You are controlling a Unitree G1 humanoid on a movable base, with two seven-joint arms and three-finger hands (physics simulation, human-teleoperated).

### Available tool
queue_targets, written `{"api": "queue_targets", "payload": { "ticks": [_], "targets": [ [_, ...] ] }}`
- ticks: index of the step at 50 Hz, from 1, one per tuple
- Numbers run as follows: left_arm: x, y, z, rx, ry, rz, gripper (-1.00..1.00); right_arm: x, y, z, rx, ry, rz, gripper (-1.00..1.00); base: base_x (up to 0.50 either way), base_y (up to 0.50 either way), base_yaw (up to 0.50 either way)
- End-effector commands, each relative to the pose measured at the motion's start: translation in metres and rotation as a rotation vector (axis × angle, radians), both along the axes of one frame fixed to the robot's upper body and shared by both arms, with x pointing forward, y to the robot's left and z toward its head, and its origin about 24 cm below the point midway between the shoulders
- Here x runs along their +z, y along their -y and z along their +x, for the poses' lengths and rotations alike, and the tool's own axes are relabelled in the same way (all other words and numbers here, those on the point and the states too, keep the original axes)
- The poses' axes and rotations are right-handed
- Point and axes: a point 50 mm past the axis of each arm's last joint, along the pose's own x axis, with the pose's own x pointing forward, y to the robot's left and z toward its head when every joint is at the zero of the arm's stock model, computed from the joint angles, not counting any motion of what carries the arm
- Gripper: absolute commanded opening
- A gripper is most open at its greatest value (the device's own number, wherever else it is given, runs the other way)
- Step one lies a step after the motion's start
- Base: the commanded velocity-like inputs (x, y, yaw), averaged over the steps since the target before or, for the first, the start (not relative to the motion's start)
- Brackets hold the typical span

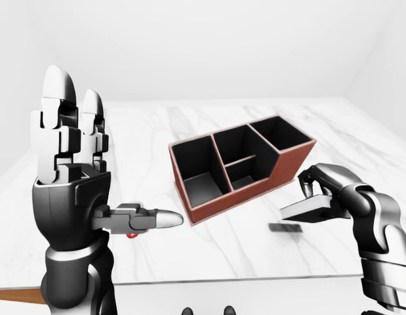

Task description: Pick up the book and place it in the back compartment of the caddy.

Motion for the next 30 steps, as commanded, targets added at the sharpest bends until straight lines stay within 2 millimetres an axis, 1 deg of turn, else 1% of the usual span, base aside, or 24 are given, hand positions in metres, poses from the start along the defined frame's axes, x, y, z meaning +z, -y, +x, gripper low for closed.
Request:
{"api": "queue_targets", "payload": {
  "ticks": [1, 5, 14, 21, 27, 30],
  "targets": [
    [0.0, 0.0, 0.0, 0.001, 0.002, 0.0, 1.0, 0.02, -0.001, -0.002, 0.01, 0.08, -0.016, -1.0, 0.0, 0.0, 0.0],
    [0.001, 0.0, 0.0, 0.001, 0.005, 0.001, 1.0, 0.021, -0.001, -0.003, 0.011, 0.084, -0.018, -1.0, 0.0, 0.0, 0.0],
    [0.002, 0.0, -0.001, 0.001, 0.01, 0.002, 1.0, 0.04, -0.007, -0.006, 0.037, 0.169, -0.028, -1.0, 0.0, 0.0, 0.0],
    [0.002, -0.001, -0.001, 0.004, 0.011, 0.002, 1.0, 0.053, -0.015, -0.008, 0.066, 0.229, -0.044, -1.0, 0.0, 0.0, 0.0],
    [0.003, -0.001, -0.002, 0.003, 0.016, 0.001, 1.0, 0.069, -0.025, -0.01, 0.105, 0.299, -0.061, -1.0, 0.0, 0.0, 0.0],
    [0.001, -0.002, -0.001, 0.004, 0.007, -0.001, 1.0, 0.07, -0.027, -0.01, 0.11, 0.306, -0.065, -1.0, 0.0, 0.0, 0.0]
  ]
}}
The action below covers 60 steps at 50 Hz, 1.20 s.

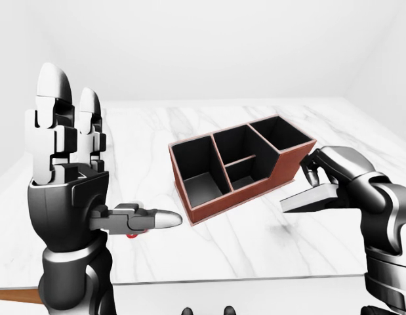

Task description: Pick up the book and place it in the back compartment of the caddy.

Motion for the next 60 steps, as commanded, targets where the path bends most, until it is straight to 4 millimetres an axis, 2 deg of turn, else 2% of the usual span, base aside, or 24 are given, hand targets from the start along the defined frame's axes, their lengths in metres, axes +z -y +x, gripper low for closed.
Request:
{"api": "queue_targets", "payload": {
  "ticks": [1, 29, 40, 60],
  "targets": [
    [-0.001, -0.001, 0.001, 0.002, -0.005, -0.002, 1.0, 0.023, -0.01, -0.004, 0.028, 0.101, -0.04, -1.0, 0.0, 0.0, 0.0],
    [0.001, -0.001, 0.001, 0.001, 0.003, -0.005, 1.0, 0.045, -0.03, -0.005, 0.086, 0.2, -0.08, -1.0, 0.0, 0.0, 0.0],
    [0.001, -0.002, 0.0, 0.004, 0.006, -0.005, 1.0, 0.051, -0.044, -0.008, 0.126, 0.247, -0.089, -1.0, 0.0, 0.0, 0.0],
    [0.005, -0.004, -0.002, 0.007, 0.03, -0.006, 1.0, 0.048, -0.073, -0.007, 0.184, 0.268, -0.097, -1.0, 0.0, 0.0, 0.0]
  ]
}}
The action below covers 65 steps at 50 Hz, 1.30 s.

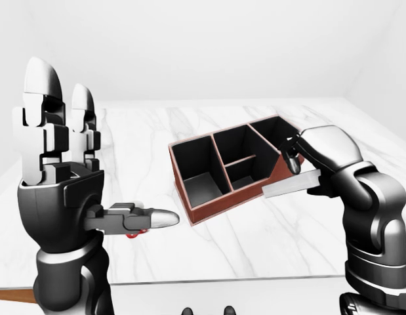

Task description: Pick up the book and place it in the back compartment of the caddy.

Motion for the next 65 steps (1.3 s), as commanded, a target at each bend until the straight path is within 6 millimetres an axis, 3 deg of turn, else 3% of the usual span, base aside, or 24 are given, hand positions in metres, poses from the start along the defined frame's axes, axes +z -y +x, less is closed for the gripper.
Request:
{"api": "queue_targets", "payload": {
  "ticks": [1, 38, 65],
  "targets": [
    [0.002, -0.001, -0.001, 0.002, 0.012, -0.001, 1.0, 0.005, -0.014, -0.002, 0.017, 0.04, -0.016, -1.0, 0.0, 0.0, 0.0],
    [0.002, 0.0, -0.002, -0.003, 0.012, -0.002, 1.0, -0.004, -0.035, 0.0, 0.058, 0.025, -0.012, -1.0, 0.0, 0.0, 0.0],
    [0.004, -0.002, -0.003, 0.003, 0.023, -0.004, 1.0, -0.02, -0.043, 0.021, 0.032, -0.068, -0.047, -1.0, 0.0, 0.0, 0.0]
  ]
}}
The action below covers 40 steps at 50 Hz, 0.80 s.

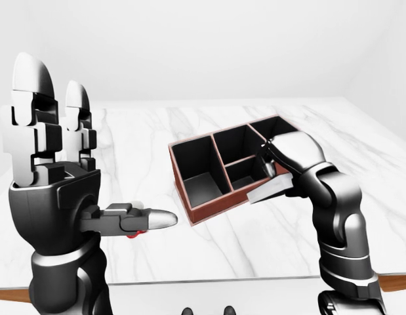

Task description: Pick up the book and place it in the back compartment of the caddy.

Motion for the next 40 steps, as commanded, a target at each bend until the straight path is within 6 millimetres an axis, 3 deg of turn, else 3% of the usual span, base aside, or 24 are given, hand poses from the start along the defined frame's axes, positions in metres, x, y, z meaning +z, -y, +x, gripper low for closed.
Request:
{"api": "queue_targets", "payload": {
  "ticks": [1, 17, 40],
  "targets": [
    [0.001, -0.001, 0.0, 0.001, 0.003, -0.001, 1.0, 0.0, -0.007, 0.009, -0.004, -0.009, -0.023, -1.0, 0.0, 0.0, 0.0],
    [0.0, -0.001, 0.0, -0.002, 0.003, -0.005, 1.0, 0.014, -0.022, 0.016, 0.025, 0.032, -0.039, -1.0, 0.0, 0.0, 0.0],
    [0.001, -0.002, 0.0, 0.001, 0.005, -0.007, 1.0, 0.01, -0.027, 0.025, 0.013, 0.006, -0.073, -1.0, 0.0, 0.0, 0.0]
  ]
}}
